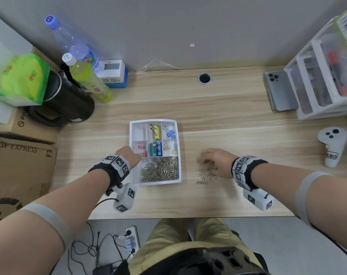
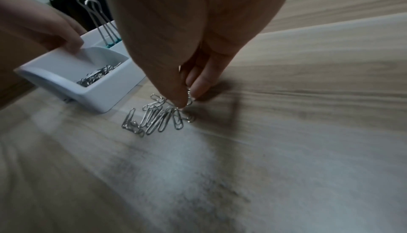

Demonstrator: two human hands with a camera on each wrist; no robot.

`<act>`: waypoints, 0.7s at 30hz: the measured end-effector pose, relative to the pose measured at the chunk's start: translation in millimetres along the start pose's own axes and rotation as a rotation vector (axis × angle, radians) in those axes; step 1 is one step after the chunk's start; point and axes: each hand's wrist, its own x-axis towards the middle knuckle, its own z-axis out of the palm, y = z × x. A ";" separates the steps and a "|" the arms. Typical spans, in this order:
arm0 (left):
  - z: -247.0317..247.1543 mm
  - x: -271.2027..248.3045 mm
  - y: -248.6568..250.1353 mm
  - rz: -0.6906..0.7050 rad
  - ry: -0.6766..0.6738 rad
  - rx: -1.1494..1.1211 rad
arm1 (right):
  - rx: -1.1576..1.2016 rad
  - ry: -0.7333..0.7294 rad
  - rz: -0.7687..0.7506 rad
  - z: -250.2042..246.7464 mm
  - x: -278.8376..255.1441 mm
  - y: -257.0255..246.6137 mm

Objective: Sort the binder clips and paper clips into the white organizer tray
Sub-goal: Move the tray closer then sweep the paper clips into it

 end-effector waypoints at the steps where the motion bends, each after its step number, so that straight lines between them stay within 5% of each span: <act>1: 0.2 0.0 0.2 0.001 0.000 -0.001 | 0.002 0.037 0.014 -1.5 -1.6 1.2; 4: 0.2 0.5 -0.5 -0.001 0.000 -0.013 | -0.089 0.116 0.083 -8.1 -8.1 8.7; 21: 0.5 0.1 -1.4 0.012 -0.004 -0.015 | -0.112 0.032 0.037 25.4 -5.7 -13.8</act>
